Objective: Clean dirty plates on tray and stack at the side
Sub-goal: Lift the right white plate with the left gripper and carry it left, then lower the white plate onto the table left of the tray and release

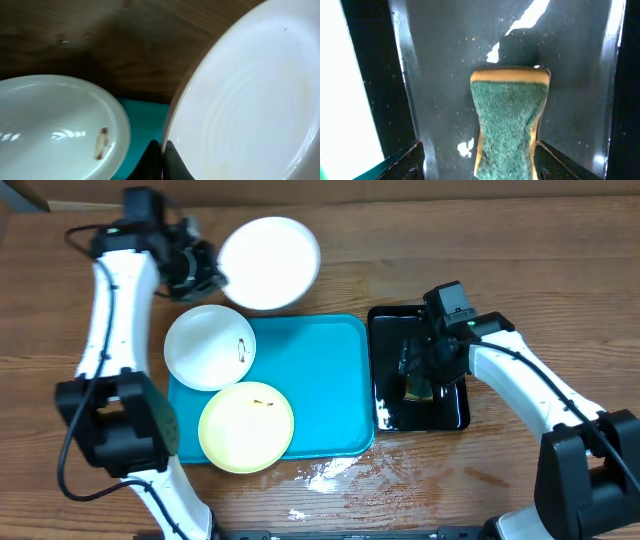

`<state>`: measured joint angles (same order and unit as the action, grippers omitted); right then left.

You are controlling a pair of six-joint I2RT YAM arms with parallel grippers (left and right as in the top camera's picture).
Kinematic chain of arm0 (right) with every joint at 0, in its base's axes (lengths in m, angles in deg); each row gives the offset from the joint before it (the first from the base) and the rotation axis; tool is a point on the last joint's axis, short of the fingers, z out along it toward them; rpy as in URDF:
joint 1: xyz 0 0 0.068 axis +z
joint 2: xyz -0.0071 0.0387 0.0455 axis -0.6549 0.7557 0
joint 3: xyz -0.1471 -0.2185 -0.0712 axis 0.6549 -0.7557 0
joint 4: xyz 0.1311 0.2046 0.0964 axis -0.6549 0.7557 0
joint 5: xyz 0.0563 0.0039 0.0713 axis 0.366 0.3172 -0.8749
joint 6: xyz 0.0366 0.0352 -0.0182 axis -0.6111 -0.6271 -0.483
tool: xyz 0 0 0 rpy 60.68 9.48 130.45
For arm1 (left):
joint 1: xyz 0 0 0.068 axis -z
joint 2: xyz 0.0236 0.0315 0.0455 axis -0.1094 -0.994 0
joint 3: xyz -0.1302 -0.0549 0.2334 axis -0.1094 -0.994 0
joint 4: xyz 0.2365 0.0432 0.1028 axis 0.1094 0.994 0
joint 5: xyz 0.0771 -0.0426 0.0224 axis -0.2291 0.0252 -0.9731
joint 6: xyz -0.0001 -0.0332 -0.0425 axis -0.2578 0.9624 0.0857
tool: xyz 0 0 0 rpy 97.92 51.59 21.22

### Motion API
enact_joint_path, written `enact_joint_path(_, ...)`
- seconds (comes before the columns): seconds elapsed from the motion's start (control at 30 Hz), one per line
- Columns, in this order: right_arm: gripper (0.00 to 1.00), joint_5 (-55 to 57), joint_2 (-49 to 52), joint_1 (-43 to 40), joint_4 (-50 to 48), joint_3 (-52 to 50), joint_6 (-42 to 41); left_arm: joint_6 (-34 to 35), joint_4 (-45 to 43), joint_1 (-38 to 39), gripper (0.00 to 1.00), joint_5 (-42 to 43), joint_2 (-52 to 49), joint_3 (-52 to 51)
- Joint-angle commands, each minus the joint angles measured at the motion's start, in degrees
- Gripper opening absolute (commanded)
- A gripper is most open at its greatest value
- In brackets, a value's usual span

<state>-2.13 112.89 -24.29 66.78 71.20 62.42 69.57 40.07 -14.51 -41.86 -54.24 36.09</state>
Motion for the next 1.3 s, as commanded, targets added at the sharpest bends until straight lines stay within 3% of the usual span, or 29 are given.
enact_joint_path(0.0,0.72,3.10,0.83,0.42,-0.83,-0.31,-0.68,-1.64,1.36,-6.71,0.04,-1.86,2.29,1.36)
enact_joint_path(0.3,0.76,3.30,1.99,0.42,-3.41,-0.31,-0.66,5.73,0.35,-18.75,0.04,-19.93,2.29,-2.43)
enact_joint_path(0.6,0.76,3.32,1.99,0.42,-3.43,-0.31,-0.66,6.36,-1.64,-26.21,0.04,-25.03,2.27,-5.60)
enact_joint_path(0.77,0.76,3.30,1.99,0.42,-3.41,-0.33,-0.66,7.96,-4.59,-27.36,0.04,-33.00,2.27,-9.92)
enact_joint_path(0.93,0.76,3.30,1.99,0.42,-3.26,-0.33,-0.66,8.46,-7.82,-27.50,0.04,-33.57,2.27,-14.93)
enact_joint_path(0.97,0.76,3.30,1.99,0.42,-3.26,-0.31,-0.66,8.44,-7.80,-27.50,0.07,-33.57,2.27,-14.93)
enact_joint_path(1.0,0.76,3.32,1.99,0.42,-3.28,-0.31,-0.66,8.41,-7.80,-27.50,0.18,-33.66,2.27,-14.93)
enact_joint_path(1.03,0.76,3.30,1.99,0.42,-3.28,-0.31,-0.66,8.37,-7.80,-27.50,0.35,-33.92,2.27,-14.93)
enact_joint_path(1.07,0.76,3.32,1.99,0.42,-3.26,-0.33,-0.66,8.17,-7.80,-27.50,0.59,-34.03,2.27,-14.93)
enact_joint_path(1.1,0.76,3.32,1.99,0.42,-3.26,-0.31,-0.66,7.98,-7.80,-27.50,0.75,-34.01,2.27,-14.93)
enact_joint_path(1.13,0.76,3.32,1.99,0.42,-3.28,-0.31,-0.66,7.96,-7.76,-27.50,0.85,-33.97,2.27,-14.93)
enact_joint_path(1.27,0.76,3.32,1.99,0.42,-3.87,-0.31,-0.63,3.78,-7.58,-27.34,0.81,-27.36,2.29,-14.91)
